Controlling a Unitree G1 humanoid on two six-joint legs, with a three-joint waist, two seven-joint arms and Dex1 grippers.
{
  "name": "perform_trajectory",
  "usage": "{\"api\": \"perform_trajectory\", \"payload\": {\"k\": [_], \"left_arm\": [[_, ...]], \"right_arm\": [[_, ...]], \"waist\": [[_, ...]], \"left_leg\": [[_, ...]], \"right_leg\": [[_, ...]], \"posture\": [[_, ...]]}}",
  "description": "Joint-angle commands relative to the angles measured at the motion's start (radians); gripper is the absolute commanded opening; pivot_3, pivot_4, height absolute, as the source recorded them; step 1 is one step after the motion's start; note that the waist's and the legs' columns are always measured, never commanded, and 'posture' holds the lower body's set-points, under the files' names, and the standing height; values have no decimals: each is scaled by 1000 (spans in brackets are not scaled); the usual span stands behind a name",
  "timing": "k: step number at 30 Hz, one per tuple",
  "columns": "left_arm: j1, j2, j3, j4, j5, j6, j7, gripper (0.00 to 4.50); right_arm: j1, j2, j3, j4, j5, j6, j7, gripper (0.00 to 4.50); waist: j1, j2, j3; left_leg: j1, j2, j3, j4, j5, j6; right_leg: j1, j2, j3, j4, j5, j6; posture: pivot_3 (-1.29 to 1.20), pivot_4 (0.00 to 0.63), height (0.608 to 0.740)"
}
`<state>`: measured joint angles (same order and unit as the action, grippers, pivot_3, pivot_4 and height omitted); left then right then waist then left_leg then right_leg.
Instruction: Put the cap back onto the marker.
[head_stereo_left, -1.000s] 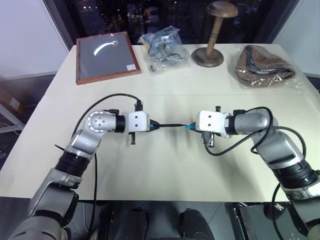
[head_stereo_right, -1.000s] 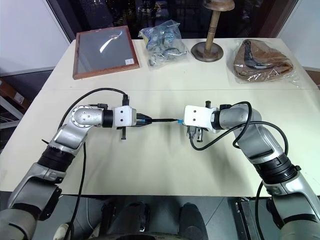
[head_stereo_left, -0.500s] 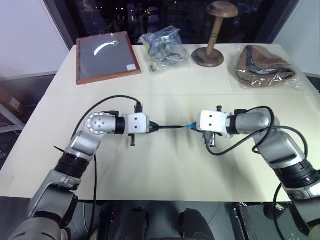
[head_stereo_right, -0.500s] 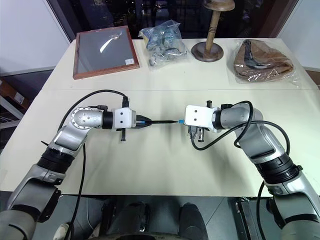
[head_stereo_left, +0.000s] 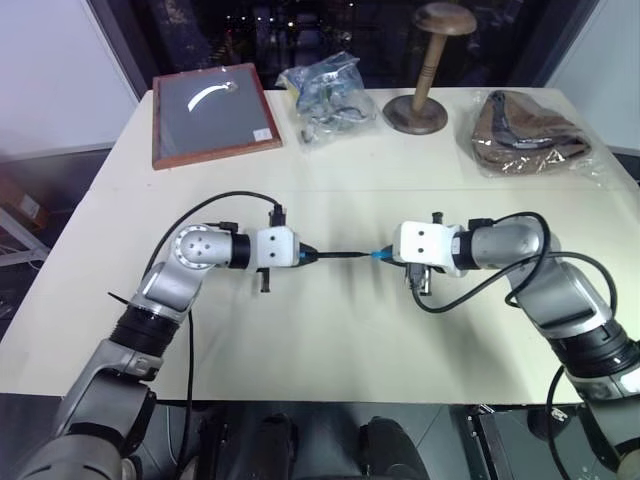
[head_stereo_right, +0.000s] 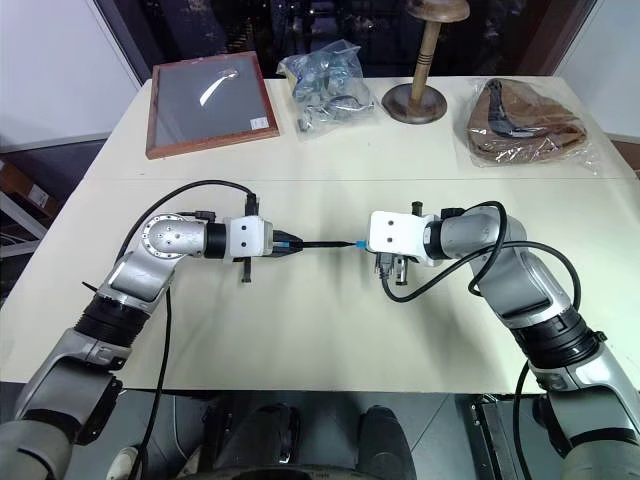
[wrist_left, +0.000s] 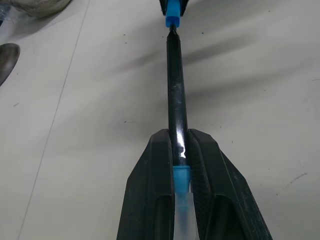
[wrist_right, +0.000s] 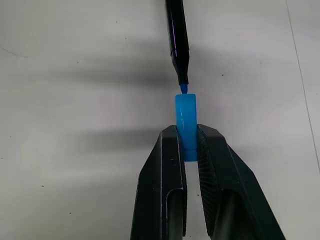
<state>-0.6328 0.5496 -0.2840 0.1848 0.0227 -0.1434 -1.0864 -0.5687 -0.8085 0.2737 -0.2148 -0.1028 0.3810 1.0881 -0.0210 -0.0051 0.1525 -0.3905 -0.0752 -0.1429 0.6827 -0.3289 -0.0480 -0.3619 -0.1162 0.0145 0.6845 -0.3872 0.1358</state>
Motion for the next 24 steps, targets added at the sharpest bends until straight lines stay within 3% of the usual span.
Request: {"api": "perform_trajectory", "payload": {"k": [1,24], "left_arm": [[3,1,5,-25,0,-10,8,0],[3,-6,-11,-39,12,-44,19,0]], "right_arm": [[-17,-10,-25,-44,12,5,3,33],[-52,49,23,-48,4,29,-8,33]], "waist": [[0,0,0],[-1,0,0]], "left_leg": [[0,0,0,0,0,0],[0,0,0,0,0,0]], "right_leg": [[0,0,0,0,0,0],[0,0,0,0,0,0]], "posture": [[0,150,740],[0,150,740]]}}
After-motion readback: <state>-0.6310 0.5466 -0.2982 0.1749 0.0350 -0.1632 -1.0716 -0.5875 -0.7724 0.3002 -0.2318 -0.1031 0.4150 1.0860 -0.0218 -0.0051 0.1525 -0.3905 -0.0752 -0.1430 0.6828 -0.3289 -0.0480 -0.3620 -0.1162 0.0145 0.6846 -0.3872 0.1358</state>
